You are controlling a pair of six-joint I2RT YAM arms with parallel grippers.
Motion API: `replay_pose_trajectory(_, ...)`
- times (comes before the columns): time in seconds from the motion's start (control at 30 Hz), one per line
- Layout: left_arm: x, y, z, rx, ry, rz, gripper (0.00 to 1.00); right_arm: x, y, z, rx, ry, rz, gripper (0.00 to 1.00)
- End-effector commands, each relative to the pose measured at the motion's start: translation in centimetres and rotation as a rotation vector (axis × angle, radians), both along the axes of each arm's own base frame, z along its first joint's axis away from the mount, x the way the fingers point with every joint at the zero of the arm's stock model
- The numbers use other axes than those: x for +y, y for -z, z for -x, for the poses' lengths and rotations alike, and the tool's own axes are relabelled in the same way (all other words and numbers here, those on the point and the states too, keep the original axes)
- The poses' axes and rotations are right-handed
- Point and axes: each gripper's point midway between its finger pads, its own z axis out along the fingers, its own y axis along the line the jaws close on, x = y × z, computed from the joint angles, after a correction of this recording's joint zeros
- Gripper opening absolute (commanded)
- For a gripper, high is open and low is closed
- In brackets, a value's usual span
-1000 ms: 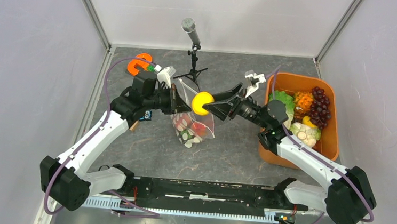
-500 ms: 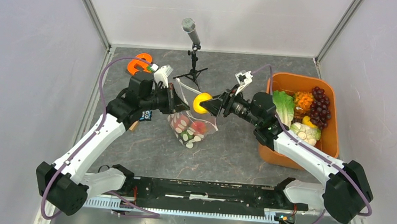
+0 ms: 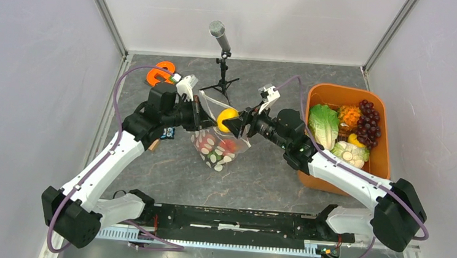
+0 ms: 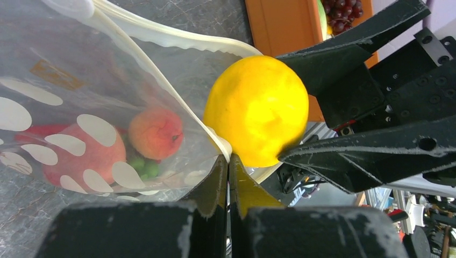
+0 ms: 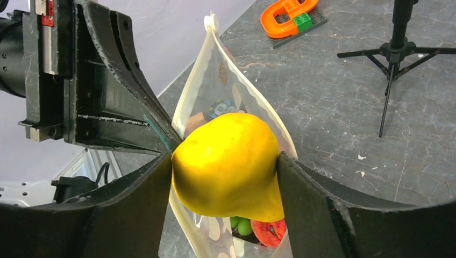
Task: Place the food in the zip-top bag and seal the zipper
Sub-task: Place the fake fruit in the zipper food storage bag, then adjust the fake fruit in the bin.
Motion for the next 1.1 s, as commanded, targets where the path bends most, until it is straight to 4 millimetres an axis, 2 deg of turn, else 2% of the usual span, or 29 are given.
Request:
replay_pose_trajectory(0.0,0.3,-1.6,-0.4,-0.086,-0.004,-0.013,0.02,0.1,-3.4,-0.3,-0.108,0.011,-0.058,0.79)
replay_pose_trajectory(0.17,0.3,-1.5,-0.5,-0.084,-0.001,-0.016,0.02,-0.1,-4.1,0.2,-0.125,-0.006,-0.065,0.87)
replay_pose_trajectory(0.43,0.4,-1.3,-0.4,-0.084,-0.008,-0.018,0.02,-1.0,-7.0,1.9,-0.215,-0.045,-0.109,0.88)
replay_pose_trajectory(0.53,0.8,-1.4,-0.4,-0.093,-0.032,-0.02,0.02,-2.3,-8.0,2.2,-0.266,-0.01,-0.097,0.88)
replay_pose_trajectory(0.6,0.9,-1.4,-0.5,-0.097,-0.038,-0.022,0.02,-4.0,-8.3,1.8,-0.289,0.068,-0.077,0.88)
replay_pose_trajectory(0.7,0.9,-1.4,-0.5,-0.097,-0.037,-0.021,0.02,-7.9,-7.7,0.3,-0.286,0.276,-0.007,0.89)
replay_pose_trajectory(0.83,0.7,-1.4,-0.5,-0.094,-0.029,-0.016,0.02,-14.0,-4.9,-1.6,-0.208,0.568,0.195,0.91)
replay_pose_trajectory(0.9,0.6,-1.4,-0.5,-0.095,-0.028,-0.014,0.02,-16.7,-3.3,-1.7,-0.186,0.654,0.356,0.91)
replay_pose_trajectory(1.0,0.6,-1.3,-0.4,-0.094,-0.02,-0.014,0.02,-22.2,-0.8,-1.7,-0.112,0.796,0.571,0.86)
replay_pose_trajectory(1.07,0.6,-1.1,-0.4,-0.087,-0.019,-0.017,0.02,-25.7,0.8,-1.9,-0.032,0.841,0.633,0.83)
